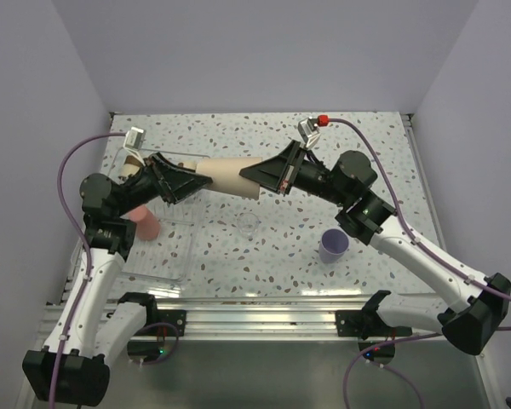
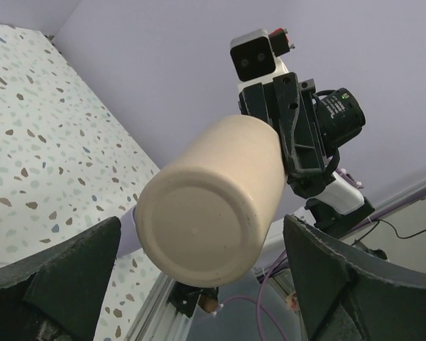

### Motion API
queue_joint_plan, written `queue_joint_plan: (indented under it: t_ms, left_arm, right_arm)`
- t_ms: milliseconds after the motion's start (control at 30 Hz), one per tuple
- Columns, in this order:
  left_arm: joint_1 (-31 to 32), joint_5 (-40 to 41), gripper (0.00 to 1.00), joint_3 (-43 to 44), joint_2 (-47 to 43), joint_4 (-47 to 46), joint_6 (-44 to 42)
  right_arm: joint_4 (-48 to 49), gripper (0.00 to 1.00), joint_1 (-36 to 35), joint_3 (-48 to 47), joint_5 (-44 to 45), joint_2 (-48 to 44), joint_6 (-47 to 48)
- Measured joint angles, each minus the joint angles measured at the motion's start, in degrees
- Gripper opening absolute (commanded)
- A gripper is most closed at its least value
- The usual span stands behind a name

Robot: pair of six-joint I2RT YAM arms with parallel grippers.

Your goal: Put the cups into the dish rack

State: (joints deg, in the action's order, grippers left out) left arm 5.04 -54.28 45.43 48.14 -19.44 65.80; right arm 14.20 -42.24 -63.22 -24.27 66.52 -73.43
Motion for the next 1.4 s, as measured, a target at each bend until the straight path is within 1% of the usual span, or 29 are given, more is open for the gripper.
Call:
queue_joint_plan:
  t_ms: [67, 100, 167, 200, 267, 300, 367, 400, 500, 567, 600, 633, 667, 767, 900, 933, 967, 1033, 1067, 1100, 1133, 1200, 1267, 1300, 1333, 1400]
  left_arm:
    - [0.35, -0.17, 0.94, 0.0, 0.55, -0.59, 0.28]
    - [0.55, -0.33, 0.89, 0.0, 0.79, -0.83, 0.66]
    - [0.92, -0.52, 0.84, 0.0, 1.01, -1.11, 1.07]
    - [1.11, -0.61, 0.77, 0.0, 1.03, -1.25, 1.14]
    - [1.31, -0.48, 0.67, 0.0, 1.03, -1.38, 1.09]
    - [1.29, -0.42, 0.57, 0.0, 1.14, -1.42, 1.11]
    - [1.27, -0.33, 0.47, 0.2, 1.18, -1.46, 1.27]
    - [1.25, -0.13, 0.37, 0.46, 1.18, -1.29, 1.22]
    - [1.25, 0.02, 0.19, 1.77, 1.18, 0.37, 0.37]
    - [1.25, 0.09, 0.2, 2.73, 1.18, 1.7, -0.48]
    - [1.25, 0.09, 0.3, 3.02, 1.18, 2.19, -0.81]
    - [1.25, 0.09, 0.36, 3.19, 1.16, 2.47, -0.94]
    - [1.25, 0.13, 0.46, 3.26, 1.11, 2.75, -1.07]
    - [1.25, 0.22, 0.54, 3.32, 1.05, 3.58, -1.42]
    - [1.25, 0.35, 0.59, 3.32, 0.85, 4.09, -1.53]
    - [1.25, 0.39, 0.62, 3.32, 0.81, 4.09, -1.53]
    - [1.25, 0.44, 0.69, 3.32, 0.79, 4.11, -1.51]
    - [1.27, 0.52, 0.77, 3.32, 0.79, 4.07, -1.62]
    - [1.31, 0.68, 0.83, 3.32, 0.79, 4.09, -1.9]
    - [1.38, 0.94, 0.84, 3.32, 0.79, 4.07, -1.97]
    - [1.4, 1.16, 0.87, 3.32, 0.79, 4.07, -1.92]
    - [1.42, 1.6, 0.89, 3.32, 0.81, 4.2, -1.9]
    - [1.42, 1.88, 0.86, 3.32, 0.87, 4.37, -1.88]
    - [1.42, 1.95, 0.81, 3.32, 0.87, 4.37, -1.86]
    - [1.42, 2.08, 0.73, 3.32, 0.9, 4.39, -1.84]
    - [1.36, 2.45, 0.64, 3.32, 1.03, 4.59, -1.75]
  right_arm:
    - [0.55, 0.0, -0.17, 0.04, 0.39, 0.24, -0.11]
    - [0.85, 0.0, -0.26, 0.04, 0.57, 0.39, -0.15]
    - [1.51, 0.0, -0.28, 0.04, 0.76, 0.83, -0.13]
    - [1.77, 0.0, -0.33, 0.04, 0.79, 1.05, -0.15]
    - [2.34, 0.0, -0.42, 0.07, 0.72, 1.62, -0.42]
    - [2.84, 0.0, -0.39, 0.07, 0.76, 1.75, -0.55]
    - [3.34, 0.0, -0.2, 0.35, 0.76, 1.77, -0.61]
    - [3.76, 0.0, 0.0, 0.55, 0.76, 1.77, -0.79]
    - [4.79, 0.0, 0.13, 0.76, 0.76, 1.77, -1.22]
    - [5.2, 0.0, 0.13, 0.79, 0.74, 1.77, -1.31]
    - [5.35, 0.0, 0.13, 0.79, 0.7, 1.77, -1.36]
    - [5.53, 0.0, 0.13, 0.81, 0.68, 1.77, -1.38]
    - [5.6, 0.0, 0.13, 0.85, 0.66, 1.77, -1.4]
    - [5.68, 0.0, 0.15, 1.07, 0.63, 1.77, -1.44]
    - [5.7, 0.0, 0.13, 1.16, 0.57, 1.77, -1.49]
    - [5.7, 0.0, 0.13, 1.16, 0.55, 1.77, -1.49]
    - [5.7, 0.0, 0.13, 1.16, 0.55, 1.77, -1.49]
    - [5.7, 0.0, 0.13, 1.16, 0.5, 1.79, -1.44]
    - [5.68, 0.0, 0.07, 1.16, 0.48, 1.88, -1.33]
    - [5.64, 0.0, -0.11, 1.14, 0.35, 2.03, -1.11]
    - [5.55, 0.0, -0.15, 1.14, 0.33, 2.25, -1.01]
    - [5.57, 0.0, -0.2, 1.14, 0.28, 2.71, -0.92]
    - [5.57, 0.0, -0.17, 1.14, 0.28, 2.86, -0.81]
    - [5.57, 0.0, -0.2, 1.14, 0.28, 2.89, -0.68]
    - [5.57, 0.0, -0.2, 1.09, 0.24, 2.86, -0.57]
    - [5.84, 0.0, -0.17, 0.96, 0.07, 2.86, -0.46]
